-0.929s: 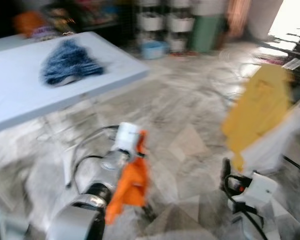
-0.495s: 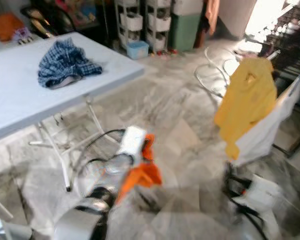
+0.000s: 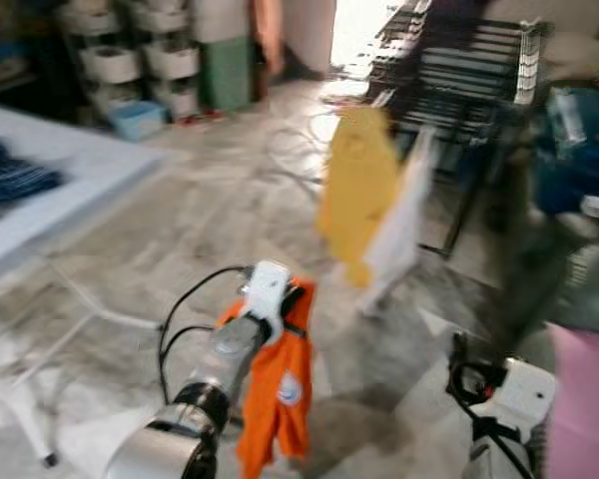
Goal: Hang hanger
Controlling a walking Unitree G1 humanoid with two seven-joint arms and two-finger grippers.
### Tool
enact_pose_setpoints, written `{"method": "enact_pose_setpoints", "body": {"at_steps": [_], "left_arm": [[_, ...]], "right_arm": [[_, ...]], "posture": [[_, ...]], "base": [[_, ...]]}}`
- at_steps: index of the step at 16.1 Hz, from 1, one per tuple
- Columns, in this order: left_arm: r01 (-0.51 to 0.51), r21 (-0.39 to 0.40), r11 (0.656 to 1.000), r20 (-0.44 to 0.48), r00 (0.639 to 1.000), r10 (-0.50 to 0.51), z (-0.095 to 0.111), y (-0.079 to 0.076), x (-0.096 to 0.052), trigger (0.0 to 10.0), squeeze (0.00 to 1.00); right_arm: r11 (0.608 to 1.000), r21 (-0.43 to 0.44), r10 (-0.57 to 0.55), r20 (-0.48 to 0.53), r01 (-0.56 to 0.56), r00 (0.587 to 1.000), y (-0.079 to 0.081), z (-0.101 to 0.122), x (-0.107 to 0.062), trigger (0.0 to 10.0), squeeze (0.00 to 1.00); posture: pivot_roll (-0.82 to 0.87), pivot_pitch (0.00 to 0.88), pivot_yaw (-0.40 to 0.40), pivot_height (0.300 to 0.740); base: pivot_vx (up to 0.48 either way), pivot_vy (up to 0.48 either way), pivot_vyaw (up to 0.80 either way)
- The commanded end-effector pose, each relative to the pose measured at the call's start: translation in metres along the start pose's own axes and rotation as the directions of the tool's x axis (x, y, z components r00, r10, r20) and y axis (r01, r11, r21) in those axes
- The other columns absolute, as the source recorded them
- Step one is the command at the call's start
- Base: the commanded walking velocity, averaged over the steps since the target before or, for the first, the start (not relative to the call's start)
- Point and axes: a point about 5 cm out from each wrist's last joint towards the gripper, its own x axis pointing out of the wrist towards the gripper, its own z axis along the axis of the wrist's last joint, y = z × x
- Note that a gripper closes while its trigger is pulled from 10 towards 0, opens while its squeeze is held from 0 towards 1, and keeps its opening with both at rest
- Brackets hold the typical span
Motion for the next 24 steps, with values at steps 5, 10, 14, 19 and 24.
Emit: {"method": "enact_pose_setpoints", "body": {"at_steps": [5,10,14,19,24], "left_arm": [[-0.011,0.037,0.999,0.007,1.000,0.010,0.014,0.007,0.005,10.0,0.00],[-0.001,0.053,0.999,-0.005,1.000,0.001,0.014,0.008,0.006,10.0,0.00],[0.001,0.066,0.998,-0.015,1.000,0.000,0.012,0.005,0.006,10.0,0.00],[0.024,0.069,0.997,-0.013,1.000,-0.023,0.014,-0.001,0.009,10.0,0.00],[0.046,0.097,0.994,-0.037,0.998,-0.043,0.009,0.001,0.006,10.0,0.00]], "right_arm": [[1.000,0.015,-0.012,0.003,0.012,1.000,0.002,-0.001,-0.002,10.0,0.00],[1.000,0.026,-0.015,-0.007,0.015,1.000,0.004,-0.004,-0.006,10.0,0.00],[1.000,0.026,-0.018,-0.006,0.018,1.000,0.003,-0.004,-0.006,10.0,0.00],[0.999,0.027,-0.022,0.001,0.022,1.000,0.002,-0.003,-0.006,10.0,0.00],[0.999,0.044,-0.025,-0.009,0.026,1.000,0.012,-0.008,-0.015,10.0,0.00]], "posture": [[0.01,0.010,-0.001,0.740],[0.01,0.014,0.009,0.740],[0.00,0.012,0.012,0.740],[-0.01,0.029,0.021,0.740],[-0.03,0.068,0.060,0.740]], "base": [[0.200,0.000,-0.42],[0.000,0.337,0.00],[0.000,0.480,0.00],[0.000,0.480,0.00],[0.000,0.480,0.00]]}}
